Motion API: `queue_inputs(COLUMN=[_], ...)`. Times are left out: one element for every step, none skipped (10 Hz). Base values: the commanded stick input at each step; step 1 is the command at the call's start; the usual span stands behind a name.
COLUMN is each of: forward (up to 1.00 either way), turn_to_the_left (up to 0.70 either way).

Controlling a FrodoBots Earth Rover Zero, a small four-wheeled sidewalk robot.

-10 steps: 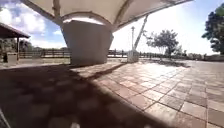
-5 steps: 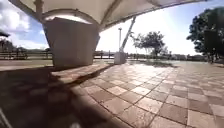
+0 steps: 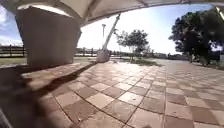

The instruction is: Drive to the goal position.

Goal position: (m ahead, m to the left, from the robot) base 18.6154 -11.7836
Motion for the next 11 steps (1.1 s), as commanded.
queue_inputs(forward=[1.0, 1.0, 1.0, 1.0, 1.0, 1.0, 1.0, 1.0, 1.0, 1.0, 1.0], turn_to_the_left=[-0.4, -0.4, -0.4, -0.08, 0.0, 0.0, 0.0, 0.0, 0.0, 0.0, 0.0])
